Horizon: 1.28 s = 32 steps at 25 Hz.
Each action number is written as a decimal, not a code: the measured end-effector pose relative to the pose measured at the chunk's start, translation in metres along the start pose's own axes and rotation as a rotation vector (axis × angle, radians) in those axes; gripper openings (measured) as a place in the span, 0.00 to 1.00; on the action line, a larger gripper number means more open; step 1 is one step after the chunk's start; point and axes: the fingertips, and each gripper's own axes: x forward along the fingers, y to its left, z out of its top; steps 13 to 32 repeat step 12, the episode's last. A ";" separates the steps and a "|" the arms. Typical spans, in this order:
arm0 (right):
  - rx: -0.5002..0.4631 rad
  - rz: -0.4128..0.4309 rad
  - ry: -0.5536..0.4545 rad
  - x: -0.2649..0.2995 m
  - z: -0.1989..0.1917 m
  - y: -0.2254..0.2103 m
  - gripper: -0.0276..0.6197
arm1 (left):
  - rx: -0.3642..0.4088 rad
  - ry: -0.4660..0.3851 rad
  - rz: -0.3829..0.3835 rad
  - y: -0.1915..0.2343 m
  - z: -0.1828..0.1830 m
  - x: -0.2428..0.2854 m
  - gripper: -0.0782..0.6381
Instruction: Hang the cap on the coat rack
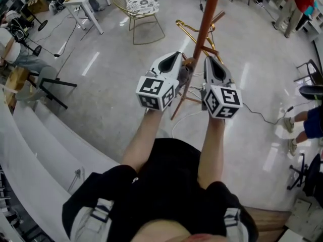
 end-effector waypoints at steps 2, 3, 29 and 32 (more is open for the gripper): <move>-0.003 -0.003 -0.005 -0.001 0.002 -0.002 0.04 | 0.003 0.005 -0.006 -0.001 0.000 0.002 0.11; -0.005 -0.005 -0.007 -0.002 0.002 -0.004 0.04 | 0.007 0.004 -0.006 -0.001 -0.001 0.003 0.11; 0.004 -0.021 -0.002 -0.006 -0.006 -0.010 0.04 | 0.041 0.027 -0.016 -0.001 -0.004 0.004 0.11; 0.004 -0.021 -0.002 -0.006 -0.006 -0.010 0.04 | 0.041 0.027 -0.016 -0.001 -0.004 0.004 0.11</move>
